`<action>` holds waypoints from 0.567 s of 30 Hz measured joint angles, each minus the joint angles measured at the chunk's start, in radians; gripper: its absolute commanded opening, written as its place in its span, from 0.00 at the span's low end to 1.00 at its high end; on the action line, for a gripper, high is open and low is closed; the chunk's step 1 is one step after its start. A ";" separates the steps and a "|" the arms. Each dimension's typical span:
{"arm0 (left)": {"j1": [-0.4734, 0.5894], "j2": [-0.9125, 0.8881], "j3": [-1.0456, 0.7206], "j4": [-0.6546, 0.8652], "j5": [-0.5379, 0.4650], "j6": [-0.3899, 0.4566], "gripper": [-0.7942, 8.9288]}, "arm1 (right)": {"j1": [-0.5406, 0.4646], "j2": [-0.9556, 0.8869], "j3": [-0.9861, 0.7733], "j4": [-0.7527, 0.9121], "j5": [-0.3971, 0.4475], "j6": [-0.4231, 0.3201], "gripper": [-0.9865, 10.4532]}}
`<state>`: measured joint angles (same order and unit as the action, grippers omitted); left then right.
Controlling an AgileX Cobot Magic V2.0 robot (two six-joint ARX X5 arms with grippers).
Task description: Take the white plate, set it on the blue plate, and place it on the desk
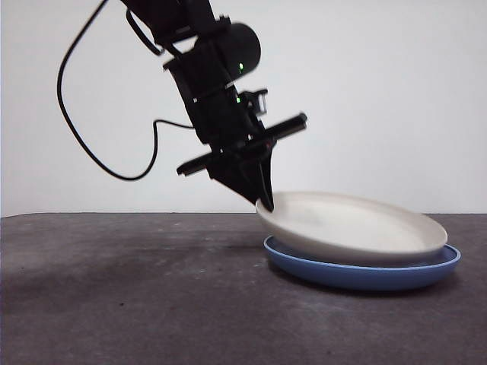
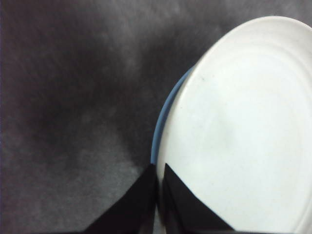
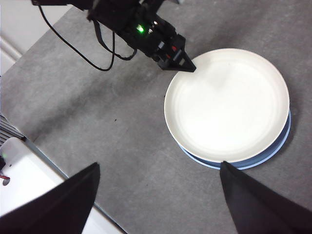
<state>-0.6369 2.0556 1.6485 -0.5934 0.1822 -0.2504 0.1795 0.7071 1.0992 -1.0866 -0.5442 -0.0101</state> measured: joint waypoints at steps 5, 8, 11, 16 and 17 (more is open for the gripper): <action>-0.006 0.017 0.001 0.004 0.000 0.000 0.09 | 0.000 -0.001 0.000 0.000 0.000 0.000 0.43; -0.009 0.019 0.003 0.008 0.000 0.000 0.09 | 0.000 -0.001 0.000 0.000 0.000 0.000 0.43; -0.012 0.019 0.003 0.014 0.000 0.001 0.09 | 0.000 -0.001 0.000 0.000 0.000 0.000 0.43; -0.014 0.019 0.004 0.002 0.000 0.006 0.22 | 0.000 -0.001 0.000 0.000 0.000 0.000 0.43; -0.014 0.019 0.004 -0.001 0.000 0.009 0.25 | 0.000 -0.001 0.000 0.000 0.000 0.000 0.43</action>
<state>-0.6514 2.0750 1.6524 -0.5941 0.1818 -0.2417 0.1795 0.7063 1.0992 -1.0866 -0.5442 -0.0101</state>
